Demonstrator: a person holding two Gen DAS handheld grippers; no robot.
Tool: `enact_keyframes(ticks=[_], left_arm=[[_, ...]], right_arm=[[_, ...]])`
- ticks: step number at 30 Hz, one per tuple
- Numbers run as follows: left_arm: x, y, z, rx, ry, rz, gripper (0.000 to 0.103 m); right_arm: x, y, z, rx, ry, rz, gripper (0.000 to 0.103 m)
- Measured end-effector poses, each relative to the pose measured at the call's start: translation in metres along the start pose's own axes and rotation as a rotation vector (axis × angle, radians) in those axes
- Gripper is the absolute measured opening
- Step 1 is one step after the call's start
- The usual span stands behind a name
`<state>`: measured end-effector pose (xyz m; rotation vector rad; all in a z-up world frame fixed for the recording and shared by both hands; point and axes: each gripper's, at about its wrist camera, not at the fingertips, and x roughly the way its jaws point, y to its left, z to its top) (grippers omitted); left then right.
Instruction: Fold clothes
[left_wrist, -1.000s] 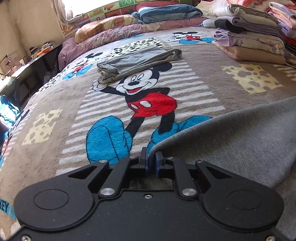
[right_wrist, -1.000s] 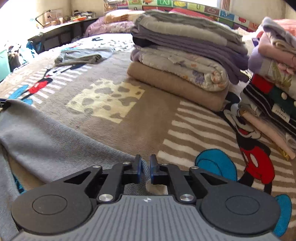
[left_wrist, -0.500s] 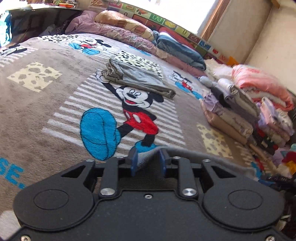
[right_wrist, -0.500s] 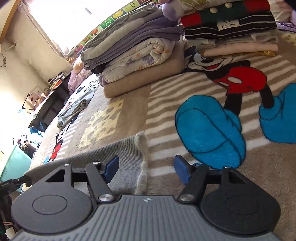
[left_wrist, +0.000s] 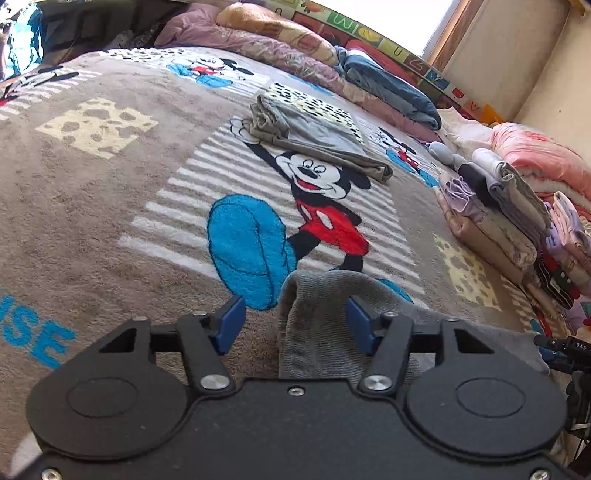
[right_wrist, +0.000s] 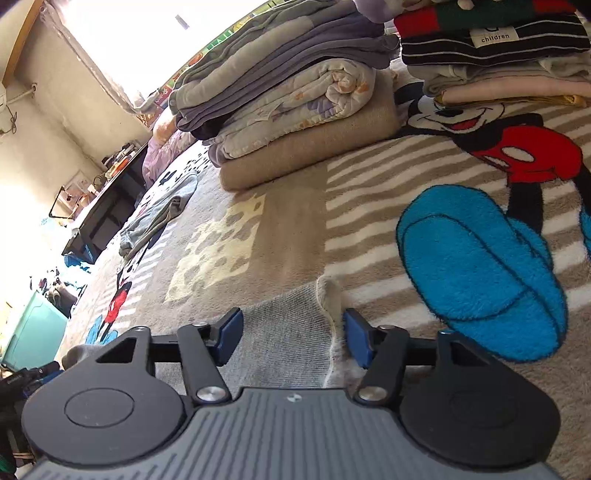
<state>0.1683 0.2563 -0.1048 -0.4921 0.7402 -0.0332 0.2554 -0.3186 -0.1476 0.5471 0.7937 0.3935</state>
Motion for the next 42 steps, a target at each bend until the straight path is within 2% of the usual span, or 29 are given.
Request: enact_keyframes(ticks=[1,2,3,4,5,8,10,12,13,14,15,17,20,22,26,29,32,35,42], left_arm=[[0.009,0.004,-0.001,-0.026,0.022,-0.011,0.021],[0.015,0.008,0.000,-0.074,0.045,-0.027,0.018],[0.018,0.014,0.003,-0.152,0.061,-0.068,0.017],[0.017,0.025,0.005,-0.258,0.061,-0.139,0.016],[0.014,0.034,0.006,-0.339,0.054,-0.197,0.016],[0.010,0.052,0.008,-0.477,0.047,-0.299,0.014],[0.014,0.058,0.008,-0.496,0.066,-0.308,0.013],[0.024,0.063,0.006,-0.504,0.094,-0.266,0.010],[0.031,0.066,0.005,-0.516,0.111,-0.233,0.011],[0.034,0.068,0.005,-0.521,0.117,-0.220,0.018],[0.035,0.070,0.005,-0.522,0.115,-0.222,0.018],[0.037,0.072,0.005,-0.524,0.110,-0.228,0.018],[0.030,0.064,0.006,-0.442,0.081,-0.196,0.020],[0.022,0.062,0.004,-0.410,0.054,-0.183,0.022],[0.001,0.055,-0.002,-0.337,-0.001,-0.121,0.023],[-0.023,0.052,-0.014,-0.304,-0.042,-0.086,0.029],[-0.049,0.050,-0.030,-0.328,-0.084,-0.092,0.049],[-0.070,0.045,-0.050,-0.371,-0.102,-0.114,0.052],[-0.090,0.034,-0.096,-0.447,-0.072,-0.114,0.057]], right_arm=[[0.003,0.001,0.000,0.006,0.003,0.007,0.038],[0.008,0.003,0.000,0.004,0.016,0.019,0.011],[0.011,0.007,-0.001,-0.006,0.021,0.028,0.010],[0.010,0.012,-0.001,-0.021,0.009,0.028,0.010],[0.004,0.018,0.002,-0.033,-0.025,0.027,0.010],[-0.018,0.019,0.017,0.018,-0.128,0.079,0.009],[-0.027,0.017,0.029,0.038,-0.169,0.096,0.009],[-0.027,0.014,0.038,0.037,-0.173,0.086,0.009],[-0.024,0.012,0.041,0.034,-0.166,0.075,0.009],[-0.015,0.008,0.041,0.039,-0.133,0.039,0.009],[-0.005,0.004,0.042,0.044,-0.100,0.003,0.011],[0.017,-0.005,0.035,0.029,-0.026,-0.097,0.021],[0.021,-0.011,0.026,-0.001,-0.041,-0.109,0.020],[0.013,-0.008,0.024,-0.018,-0.068,-0.137,0.033],[-0.008,0.002,0.021,-0.091,-0.089,-0.183,0.051],[-0.035,0.005,0.012,-0.125,-0.097,-0.170,0.054],[-0.066,0.001,-0.005,-0.078,-0.115,-0.142,0.056],[-0.092,-0.006,-0.030,0.004,-0.126,-0.104,0.063],[-0.124,-0.022,-0.093,0.142,-0.104,-0.067,0.064]])
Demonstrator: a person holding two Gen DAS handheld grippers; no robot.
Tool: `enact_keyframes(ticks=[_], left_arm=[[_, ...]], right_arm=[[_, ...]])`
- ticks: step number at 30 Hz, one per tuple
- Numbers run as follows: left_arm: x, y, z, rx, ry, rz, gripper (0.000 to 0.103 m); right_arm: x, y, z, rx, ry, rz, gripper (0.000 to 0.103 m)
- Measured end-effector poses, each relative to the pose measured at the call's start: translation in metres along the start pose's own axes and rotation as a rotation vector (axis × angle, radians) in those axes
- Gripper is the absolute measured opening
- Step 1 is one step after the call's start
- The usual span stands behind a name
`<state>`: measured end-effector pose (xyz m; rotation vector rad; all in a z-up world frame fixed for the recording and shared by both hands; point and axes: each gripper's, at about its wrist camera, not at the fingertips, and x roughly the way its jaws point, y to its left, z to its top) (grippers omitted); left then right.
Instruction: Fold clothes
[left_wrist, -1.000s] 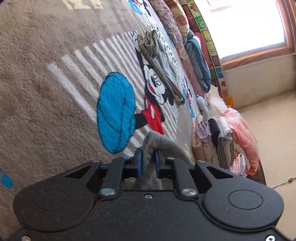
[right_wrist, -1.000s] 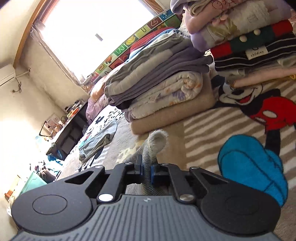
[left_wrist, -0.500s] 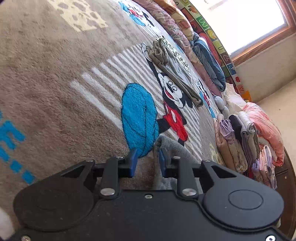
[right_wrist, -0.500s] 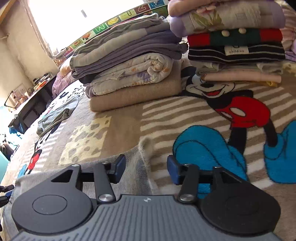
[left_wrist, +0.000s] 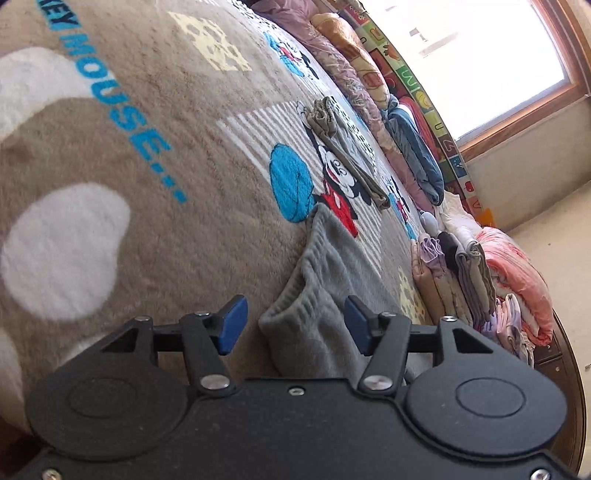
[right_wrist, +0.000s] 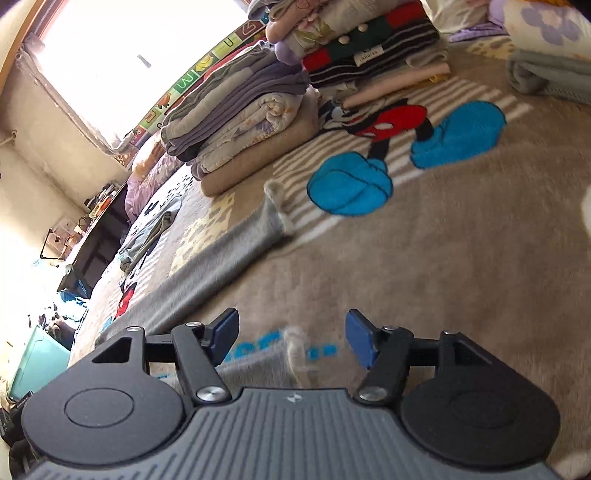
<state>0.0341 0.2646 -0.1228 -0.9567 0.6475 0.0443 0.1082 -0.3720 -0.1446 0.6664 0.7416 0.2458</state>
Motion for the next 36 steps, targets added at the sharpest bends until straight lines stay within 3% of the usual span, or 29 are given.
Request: enact_keyframes(ticks=[3,11,13,14,15,20,24,26,29,30,31,32,36], left_arm=[[0.001,0.003,-0.014,-0.015,0.017,0.000,0.057],[0.013,-0.015,-0.035,0.068,-0.018,0.031,0.057],[0.019,-0.020,-0.041,0.095,-0.029,0.040,0.048],[0.023,-0.022,-0.044,0.101,-0.027,0.046,0.018],[0.023,-0.024,-0.044,0.096,-0.030,0.046,0.003],[0.008,-0.037,-0.043,0.079,-0.082,0.005,0.003],[0.025,-0.014,-0.047,0.016,-0.018,0.085,0.006],[0.022,0.001,-0.051,-0.047,-0.023,0.045,0.010],[0.012,0.008,-0.049,-0.084,-0.038,0.021,0.016],[0.008,0.007,-0.048,-0.085,-0.048,0.024,0.017],[0.004,0.005,-0.047,-0.081,-0.060,0.029,0.019],[0.000,0.001,-0.046,-0.064,-0.073,0.042,0.019],[-0.019,-0.022,-0.046,0.075,-0.162,0.124,0.019]], right_arm=[[-0.008,-0.009,-0.017,0.042,-0.013,0.037,0.064],[0.004,-0.005,-0.033,-0.034,-0.007,0.134,0.066],[0.007,-0.006,-0.035,-0.019,0.000,0.155,0.049],[0.011,-0.008,-0.037,0.006,0.015,0.163,0.018],[0.014,-0.011,-0.039,0.049,0.022,0.176,0.010],[-0.032,-0.013,-0.038,0.354,-0.109,0.296,0.009],[-0.028,-0.007,-0.025,0.164,-0.023,0.087,0.010],[-0.018,-0.028,-0.035,0.224,0.005,0.042,0.012],[-0.031,-0.039,-0.047,0.244,-0.058,0.040,0.011],[-0.035,-0.034,-0.047,0.208,-0.074,0.033,0.018],[-0.039,-0.027,-0.047,0.168,-0.090,0.027,0.028],[-0.043,-0.020,-0.046,0.126,-0.107,0.022,0.031],[-0.055,0.026,-0.041,-0.137,-0.147,0.032,0.031]])
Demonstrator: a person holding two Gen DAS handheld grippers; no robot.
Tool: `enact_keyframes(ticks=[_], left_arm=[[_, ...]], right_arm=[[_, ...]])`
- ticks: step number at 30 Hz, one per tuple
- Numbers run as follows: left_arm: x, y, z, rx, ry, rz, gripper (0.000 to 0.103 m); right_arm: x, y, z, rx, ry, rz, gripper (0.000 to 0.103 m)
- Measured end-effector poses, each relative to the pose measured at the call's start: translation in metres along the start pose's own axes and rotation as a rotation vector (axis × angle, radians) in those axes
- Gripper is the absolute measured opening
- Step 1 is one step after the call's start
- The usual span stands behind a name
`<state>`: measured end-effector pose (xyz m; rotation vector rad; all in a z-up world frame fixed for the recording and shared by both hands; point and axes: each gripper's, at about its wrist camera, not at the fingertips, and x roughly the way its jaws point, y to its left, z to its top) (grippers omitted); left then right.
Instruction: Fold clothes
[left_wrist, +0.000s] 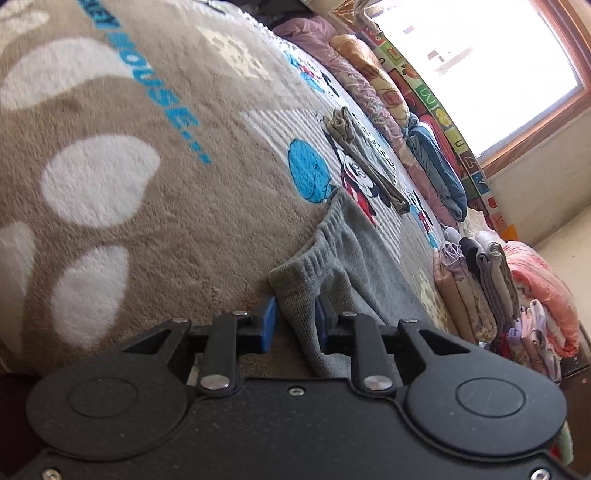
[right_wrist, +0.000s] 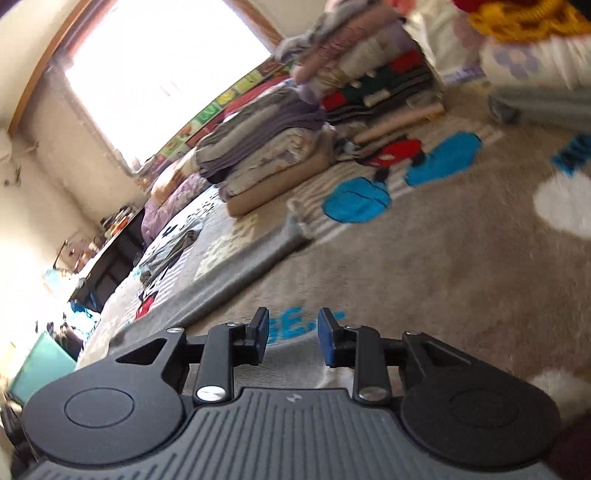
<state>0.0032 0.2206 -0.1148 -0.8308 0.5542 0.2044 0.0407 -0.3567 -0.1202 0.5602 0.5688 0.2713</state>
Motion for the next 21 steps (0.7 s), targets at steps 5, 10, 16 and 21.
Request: enact_keyframes(ticks=[5,10,16,21], left_arm=[[-0.002,-0.038,-0.002,0.227,-0.065,-0.030,0.019],[0.033,-0.053,-0.009,0.366,-0.025,-0.015,0.020],[0.047,-0.048,-0.002,0.412,0.070,0.101,0.015],[0.044,-0.069,-0.002,0.565,-0.070,0.036,0.020]], right_arm=[[0.018,0.057,-0.004,-0.317,0.072,0.050,0.032],[0.046,0.083,-0.035,-0.505,0.150,0.016,0.032],[0.051,0.063,-0.046,-0.467,0.218,-0.036,0.034],[0.039,0.060,-0.045,-0.496,0.214,-0.038,0.041]])
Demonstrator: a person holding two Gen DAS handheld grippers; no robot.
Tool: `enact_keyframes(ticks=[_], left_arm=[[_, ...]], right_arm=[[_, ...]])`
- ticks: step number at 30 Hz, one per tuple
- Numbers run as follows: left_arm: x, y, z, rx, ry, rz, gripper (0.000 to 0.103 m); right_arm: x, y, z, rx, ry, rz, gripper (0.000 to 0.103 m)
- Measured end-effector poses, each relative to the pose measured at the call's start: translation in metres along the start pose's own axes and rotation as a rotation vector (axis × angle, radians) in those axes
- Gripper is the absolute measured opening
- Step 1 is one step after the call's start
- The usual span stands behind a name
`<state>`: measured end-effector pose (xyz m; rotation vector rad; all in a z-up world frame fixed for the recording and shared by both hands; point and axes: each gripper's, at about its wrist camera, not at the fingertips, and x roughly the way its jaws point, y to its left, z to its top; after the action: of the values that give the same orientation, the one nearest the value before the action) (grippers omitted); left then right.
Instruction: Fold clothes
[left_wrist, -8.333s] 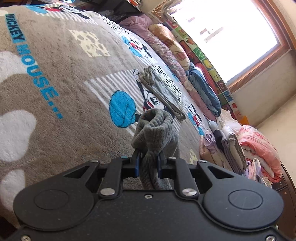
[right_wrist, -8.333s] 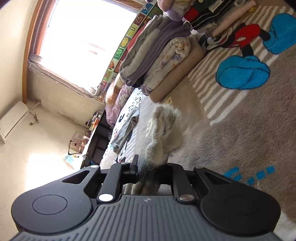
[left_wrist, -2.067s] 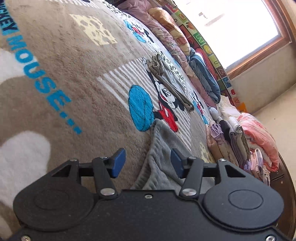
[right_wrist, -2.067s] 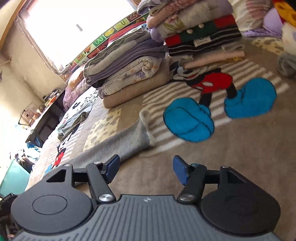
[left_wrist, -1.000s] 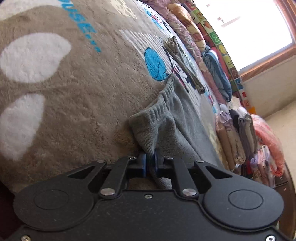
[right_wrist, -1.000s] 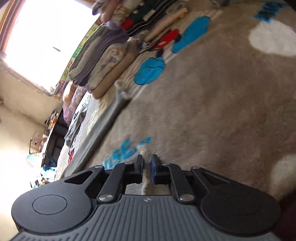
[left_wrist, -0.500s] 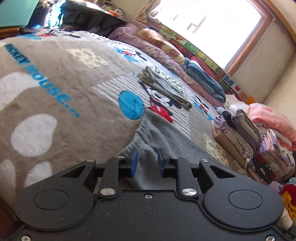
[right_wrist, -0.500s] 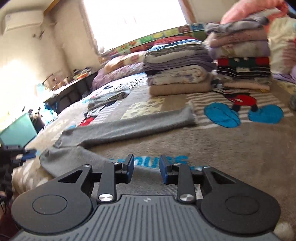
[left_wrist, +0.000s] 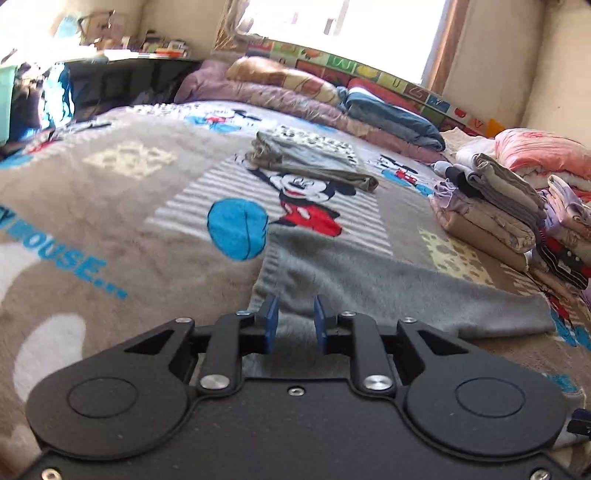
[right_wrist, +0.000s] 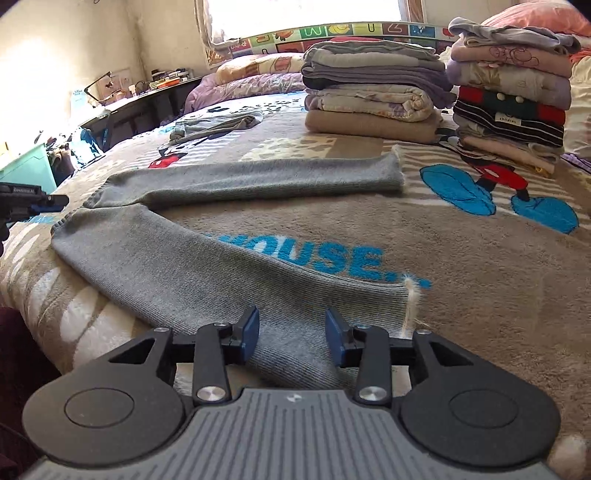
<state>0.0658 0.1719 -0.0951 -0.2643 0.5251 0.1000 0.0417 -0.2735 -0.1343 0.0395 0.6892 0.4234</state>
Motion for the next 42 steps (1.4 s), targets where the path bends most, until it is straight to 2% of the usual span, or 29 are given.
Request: enact_keyframes(ticks=[1,2,3,4,8,13,15,17,20,26,29,30,32,34,35,39,40,42], left_arm=[[0.008,0.000,-0.003,0.017,0.016,-0.008,0.022],[0.021,0.000,-0.010,0.036,0.067,0.000,0.032],[0.036,0.001,-0.017,0.058,0.134,0.017,0.033],[0.040,-0.001,-0.019,0.076,0.159,0.029,0.033],[0.025,-0.015,-0.016,0.140,0.149,0.052,0.037],[-0.001,-0.014,-0.015,0.216,0.175,0.000,0.042],[-0.013,-0.015,-0.015,0.272,0.178,-0.004,0.050],[-0.023,-0.018,-0.017,0.363,0.173,0.022,0.050],[-0.031,-0.026,-0.025,0.553,0.162,0.087,0.050],[-0.031,-0.035,-0.058,0.888,0.159,0.119,0.050],[-0.029,-0.041,-0.073,1.016,0.156,0.149,0.050],[-0.029,-0.043,-0.074,1.025,0.152,0.149,0.050],[-0.031,-0.053,-0.060,0.944,0.116,0.098,0.050],[-0.033,-0.064,-0.044,0.849,0.074,0.038,0.049],[-0.033,-0.071,-0.034,0.785,0.049,0.007,0.039],[-0.008,-0.105,0.004,0.421,0.001,-0.162,0.026],[0.004,-0.114,0.010,0.345,-0.003,-0.186,0.026],[0.029,-0.130,0.014,0.245,0.006,-0.182,0.025]], right_arm=[[0.000,0.001,0.000,-0.013,0.005,-0.005,0.041],[-0.001,0.002,-0.001,-0.028,0.008,-0.009,0.042],[-0.001,0.005,-0.001,-0.052,0.016,-0.019,0.044],[0.001,0.007,-0.002,-0.080,0.031,-0.030,0.044],[-0.002,0.007,0.000,-0.116,0.060,-0.038,0.046],[-0.023,0.009,0.000,-0.204,0.052,-0.041,0.049],[-0.032,0.015,-0.001,-0.272,0.047,-0.047,0.049],[-0.038,0.021,0.000,-0.353,0.049,-0.046,0.051],[-0.040,0.031,-0.005,-0.471,0.075,-0.054,0.055],[-0.028,0.046,-0.021,-0.627,0.138,-0.109,0.055],[-0.025,0.050,-0.027,-0.662,0.153,-0.127,0.055],[-0.025,0.051,-0.027,-0.664,0.152,-0.128,0.055],[-0.027,0.051,-0.025,-0.640,0.144,-0.118,0.055],[-0.032,0.045,-0.017,-0.551,0.116,-0.080,0.055],[-0.035,0.042,-0.014,-0.505,0.102,-0.061,0.055],[-0.042,0.018,0.000,-0.225,0.008,0.045,0.054],[-0.041,0.008,-0.001,-0.137,-0.021,0.077,0.053],[-0.038,-0.012,-0.005,0.040,-0.079,0.142,0.053]])
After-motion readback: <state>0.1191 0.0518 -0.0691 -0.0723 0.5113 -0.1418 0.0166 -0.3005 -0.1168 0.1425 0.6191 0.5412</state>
